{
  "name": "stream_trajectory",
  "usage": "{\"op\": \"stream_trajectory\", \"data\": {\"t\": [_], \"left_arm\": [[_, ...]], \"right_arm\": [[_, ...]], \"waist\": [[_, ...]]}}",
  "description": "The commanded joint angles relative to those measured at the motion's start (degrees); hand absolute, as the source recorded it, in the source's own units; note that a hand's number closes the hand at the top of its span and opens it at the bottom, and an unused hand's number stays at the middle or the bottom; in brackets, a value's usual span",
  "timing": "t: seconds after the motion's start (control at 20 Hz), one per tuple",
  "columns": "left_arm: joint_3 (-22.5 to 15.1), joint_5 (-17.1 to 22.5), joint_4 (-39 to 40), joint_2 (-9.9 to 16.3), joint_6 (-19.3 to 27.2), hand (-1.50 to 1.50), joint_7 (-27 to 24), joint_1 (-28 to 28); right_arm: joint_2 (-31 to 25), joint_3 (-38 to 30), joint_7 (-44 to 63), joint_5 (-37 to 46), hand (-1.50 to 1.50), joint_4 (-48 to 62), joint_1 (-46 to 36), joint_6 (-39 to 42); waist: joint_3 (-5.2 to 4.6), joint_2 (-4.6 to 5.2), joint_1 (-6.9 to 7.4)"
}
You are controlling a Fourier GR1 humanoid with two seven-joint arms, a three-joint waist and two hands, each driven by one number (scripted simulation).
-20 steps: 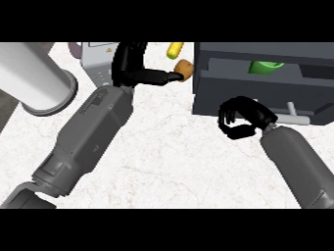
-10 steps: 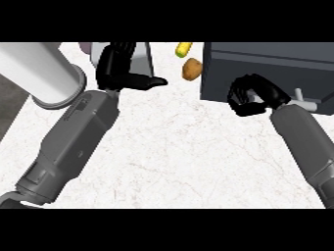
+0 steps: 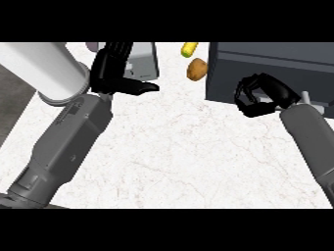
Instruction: Pick up the cup, place it into the drawer and close the drawer
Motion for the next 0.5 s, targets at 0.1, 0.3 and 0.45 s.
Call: {"op": "stream_trajectory", "data": {"t": [0.1, 0.3, 0.45], "left_arm": [[-0.15, 0.39, -1.43, 0.65, -1.69, -1.50, 0.70, 0.47], [0.01, 0.78, -1.70, 0.59, -2.10, -1.50, 0.60, 1.73], [-0.37, 0.36, -2.19, 1.18, -2.90, -1.50, 0.17, 2.34]], "right_arm": [[-7.43, -5.32, 4.41, -1.10, 1.50, 1.11, -9.91, -3.62], [-8.31, -5.80, 4.39, -2.21, 1.50, 0.20, -9.00, -1.86], [-8.24, -5.81, 4.48, -2.54, 1.50, -0.63, -8.57, -1.67]], "waist": [[-0.67, 1.07, 2.87], [-0.71, 1.14, 2.81], [-0.71, 1.11, 2.91]]}}
